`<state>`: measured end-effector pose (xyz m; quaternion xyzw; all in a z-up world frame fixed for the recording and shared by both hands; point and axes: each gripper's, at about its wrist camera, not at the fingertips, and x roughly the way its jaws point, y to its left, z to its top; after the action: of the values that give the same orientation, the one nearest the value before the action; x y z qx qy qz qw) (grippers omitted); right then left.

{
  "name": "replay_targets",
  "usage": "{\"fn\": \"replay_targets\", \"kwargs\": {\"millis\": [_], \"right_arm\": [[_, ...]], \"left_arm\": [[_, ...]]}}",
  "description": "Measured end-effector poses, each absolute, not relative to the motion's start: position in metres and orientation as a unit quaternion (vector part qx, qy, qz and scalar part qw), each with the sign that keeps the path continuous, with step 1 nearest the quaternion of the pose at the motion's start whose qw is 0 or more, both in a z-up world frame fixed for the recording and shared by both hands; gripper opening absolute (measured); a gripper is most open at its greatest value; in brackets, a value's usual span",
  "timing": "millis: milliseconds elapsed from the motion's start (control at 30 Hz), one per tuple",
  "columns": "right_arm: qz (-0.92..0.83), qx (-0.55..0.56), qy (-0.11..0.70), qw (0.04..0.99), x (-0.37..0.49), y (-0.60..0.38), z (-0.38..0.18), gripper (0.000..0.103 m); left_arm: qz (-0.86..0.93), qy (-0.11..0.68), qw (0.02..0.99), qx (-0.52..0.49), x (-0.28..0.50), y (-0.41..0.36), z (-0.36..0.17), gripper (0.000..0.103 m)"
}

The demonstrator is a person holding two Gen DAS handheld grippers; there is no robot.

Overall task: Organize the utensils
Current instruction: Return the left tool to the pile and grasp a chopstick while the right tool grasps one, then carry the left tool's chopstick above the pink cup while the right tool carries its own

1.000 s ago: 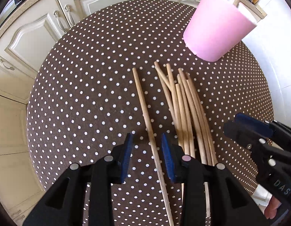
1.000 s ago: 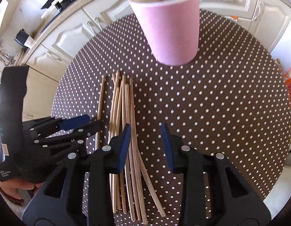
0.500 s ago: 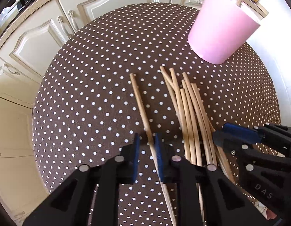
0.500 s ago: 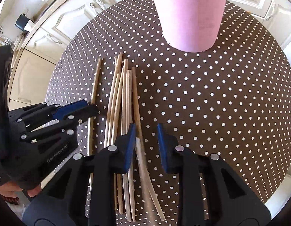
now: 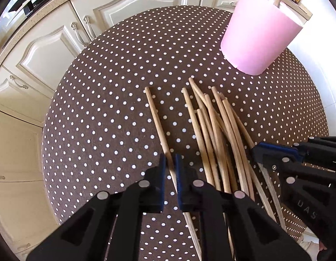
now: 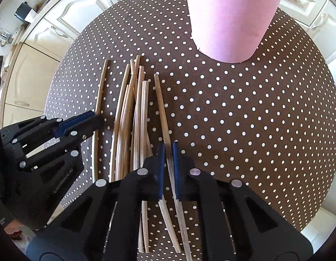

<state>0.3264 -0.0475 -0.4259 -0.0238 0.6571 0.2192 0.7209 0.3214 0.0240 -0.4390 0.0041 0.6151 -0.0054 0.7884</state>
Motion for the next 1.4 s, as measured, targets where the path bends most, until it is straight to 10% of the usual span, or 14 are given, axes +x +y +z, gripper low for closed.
{"fn": "replay_targets", "kwargs": {"millis": [1400], "right_arm": [[0.264, 0.107, 0.583, 0.761, 0.325, -0.15, -0.34, 0.006]], "left_arm": [[-0.133, 0.488, 0.859, -0.081, 0.294, 0.035, -0.339, 0.005]]}}
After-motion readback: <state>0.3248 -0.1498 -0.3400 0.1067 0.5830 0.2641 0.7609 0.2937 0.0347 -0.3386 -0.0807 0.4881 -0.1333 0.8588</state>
